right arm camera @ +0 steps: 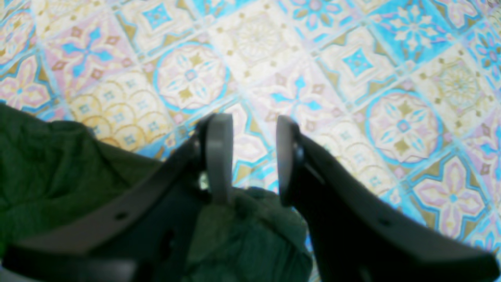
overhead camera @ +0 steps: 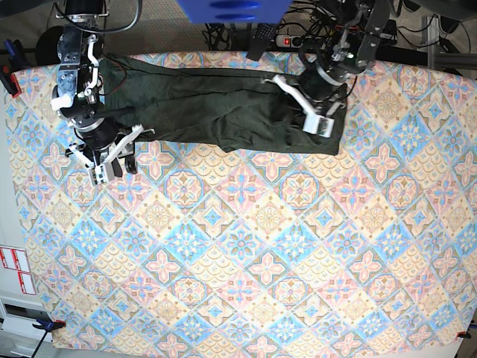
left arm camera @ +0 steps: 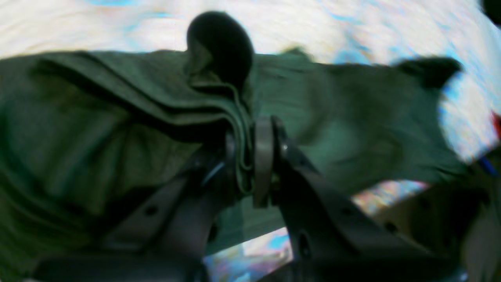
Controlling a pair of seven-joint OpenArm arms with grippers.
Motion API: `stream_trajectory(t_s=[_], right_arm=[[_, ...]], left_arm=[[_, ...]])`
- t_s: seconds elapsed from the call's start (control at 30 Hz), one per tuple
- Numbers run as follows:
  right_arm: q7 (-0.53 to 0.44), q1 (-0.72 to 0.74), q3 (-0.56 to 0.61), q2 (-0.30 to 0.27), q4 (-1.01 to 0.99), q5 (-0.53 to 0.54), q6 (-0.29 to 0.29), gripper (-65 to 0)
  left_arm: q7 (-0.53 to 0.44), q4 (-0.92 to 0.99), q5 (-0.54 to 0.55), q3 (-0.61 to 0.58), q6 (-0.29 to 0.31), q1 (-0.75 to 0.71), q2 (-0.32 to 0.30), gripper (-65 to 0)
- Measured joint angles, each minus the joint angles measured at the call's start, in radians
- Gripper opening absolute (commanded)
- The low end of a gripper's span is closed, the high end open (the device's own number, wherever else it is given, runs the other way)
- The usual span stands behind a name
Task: Fold the T-shirt properly
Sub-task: 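Grasp the strip end with the left gripper and fold it toward the middle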
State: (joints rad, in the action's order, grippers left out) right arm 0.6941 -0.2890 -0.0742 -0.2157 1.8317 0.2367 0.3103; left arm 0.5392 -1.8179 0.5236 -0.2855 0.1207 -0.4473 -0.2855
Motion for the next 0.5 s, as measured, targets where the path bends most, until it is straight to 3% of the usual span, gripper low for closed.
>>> stream_trajectory(t_s=[0.33,0.5], right_arm=[[-0.001,0.001,0.001,-0.022,0.0,0.001,0.0,-46.3],[0.001,0.003,0.004,-0.05,0.0,0.0,-0.007,-46.3]], left_arm=[[-0.001,0.072,0.003,-0.072,-0.005,0.04,0.006,-64.9],[0.003,0.033,0.0,-0.072,-0.011,0.034,0.003,-47.0]])
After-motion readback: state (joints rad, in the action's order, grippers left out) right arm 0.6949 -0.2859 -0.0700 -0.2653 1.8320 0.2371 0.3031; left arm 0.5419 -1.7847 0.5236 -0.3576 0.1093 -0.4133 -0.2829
